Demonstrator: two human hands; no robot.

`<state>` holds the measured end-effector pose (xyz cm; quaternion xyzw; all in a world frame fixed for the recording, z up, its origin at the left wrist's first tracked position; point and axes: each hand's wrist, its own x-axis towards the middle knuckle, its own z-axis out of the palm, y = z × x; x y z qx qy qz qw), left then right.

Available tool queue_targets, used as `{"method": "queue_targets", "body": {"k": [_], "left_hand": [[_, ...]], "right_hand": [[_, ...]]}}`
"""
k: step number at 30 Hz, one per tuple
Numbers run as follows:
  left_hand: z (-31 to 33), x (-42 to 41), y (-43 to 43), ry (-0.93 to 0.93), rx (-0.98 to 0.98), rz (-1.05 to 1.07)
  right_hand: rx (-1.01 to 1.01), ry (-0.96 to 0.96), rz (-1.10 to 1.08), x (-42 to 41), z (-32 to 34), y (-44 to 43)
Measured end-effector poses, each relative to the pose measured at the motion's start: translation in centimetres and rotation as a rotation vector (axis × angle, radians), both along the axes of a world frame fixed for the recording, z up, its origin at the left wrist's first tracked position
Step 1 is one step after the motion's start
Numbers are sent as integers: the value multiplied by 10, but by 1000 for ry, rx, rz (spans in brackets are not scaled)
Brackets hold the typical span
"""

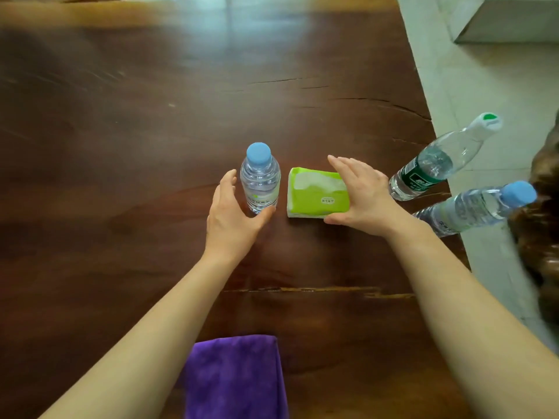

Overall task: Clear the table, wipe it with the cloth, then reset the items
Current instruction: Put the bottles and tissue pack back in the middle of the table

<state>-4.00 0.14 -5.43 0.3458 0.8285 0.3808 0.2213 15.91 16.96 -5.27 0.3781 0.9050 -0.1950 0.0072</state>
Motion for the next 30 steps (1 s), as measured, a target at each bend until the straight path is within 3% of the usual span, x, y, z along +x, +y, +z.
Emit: {"method": "queue_targets", "body": {"k": [4,7,15,19,24,30], "left_hand": [[9,21,-39,74,25,85],[14,39,-61,118,94,36],[44,96,-40,112,172,-208],[56,121,4,71,156,-361],[62,143,74,12,69,-483],[54,165,142,57,32,-535]], "right_hand": [[1,306,-185,28,23,-36],[15,429,-353,55,31,-70],[174,480,-861,139,47,-126],[118,557,-1032,165,50,-118],[-58,506,-1007,181,48,-79],[-111,496,-932,183,33,-37]]}}
